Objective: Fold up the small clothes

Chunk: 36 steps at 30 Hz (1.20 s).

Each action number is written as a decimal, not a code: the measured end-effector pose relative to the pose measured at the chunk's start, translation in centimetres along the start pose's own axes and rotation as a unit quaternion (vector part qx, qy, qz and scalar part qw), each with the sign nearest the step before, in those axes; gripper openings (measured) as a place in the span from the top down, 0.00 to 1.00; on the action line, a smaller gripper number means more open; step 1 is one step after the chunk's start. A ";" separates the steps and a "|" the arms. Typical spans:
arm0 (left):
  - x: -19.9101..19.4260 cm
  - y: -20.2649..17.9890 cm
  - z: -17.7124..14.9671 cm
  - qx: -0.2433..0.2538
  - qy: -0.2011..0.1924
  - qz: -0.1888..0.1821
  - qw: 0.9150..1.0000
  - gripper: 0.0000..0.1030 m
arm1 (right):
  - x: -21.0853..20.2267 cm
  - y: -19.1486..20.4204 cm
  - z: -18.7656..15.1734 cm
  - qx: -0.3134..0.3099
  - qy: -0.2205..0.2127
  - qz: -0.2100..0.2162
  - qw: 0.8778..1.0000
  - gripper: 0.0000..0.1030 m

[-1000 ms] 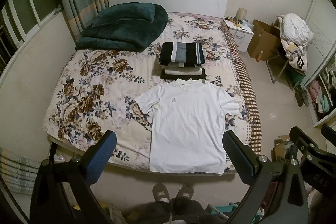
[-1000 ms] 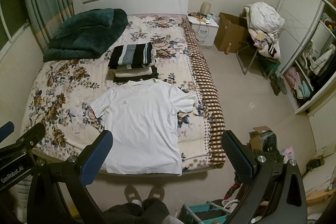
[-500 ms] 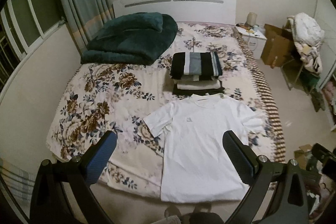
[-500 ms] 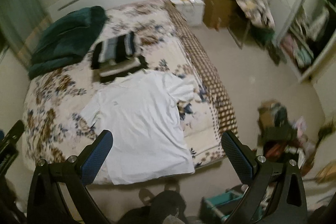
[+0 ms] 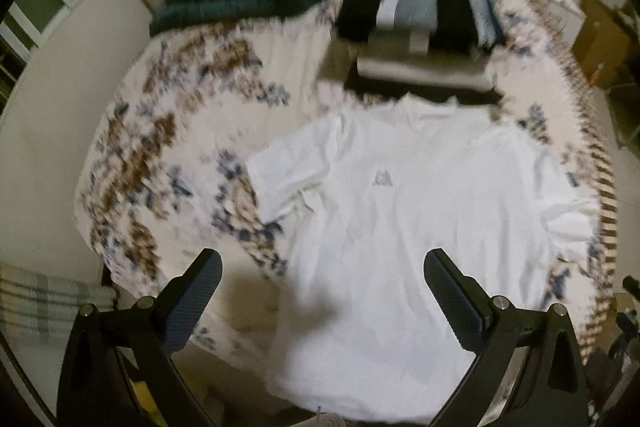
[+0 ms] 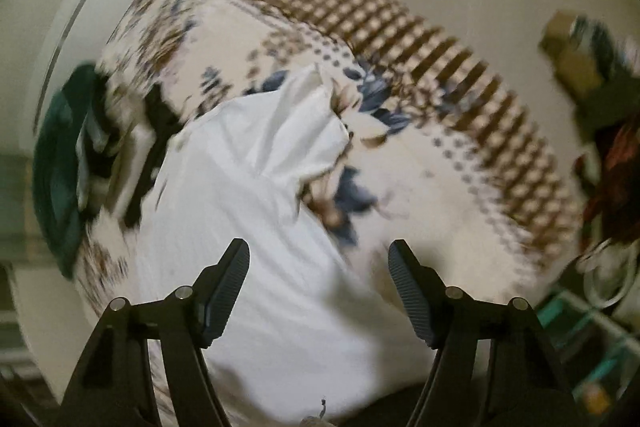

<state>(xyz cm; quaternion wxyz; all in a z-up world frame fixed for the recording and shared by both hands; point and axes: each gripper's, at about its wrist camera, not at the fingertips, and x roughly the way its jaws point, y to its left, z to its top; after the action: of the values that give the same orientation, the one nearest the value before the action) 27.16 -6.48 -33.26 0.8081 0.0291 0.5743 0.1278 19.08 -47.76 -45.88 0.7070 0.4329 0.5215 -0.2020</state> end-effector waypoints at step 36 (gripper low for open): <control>22.5 14.7 -0.9 -0.193 0.100 -0.040 0.975 0.00 | 22.8 24.7 -14.2 -0.426 0.045 -0.105 0.898 0.47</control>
<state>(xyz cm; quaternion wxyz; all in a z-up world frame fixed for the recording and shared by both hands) 30.74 13.04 -51.42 0.7415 -0.1632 0.6175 0.2055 37.86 -18.82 -57.94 0.7744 0.0418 0.6312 -0.0142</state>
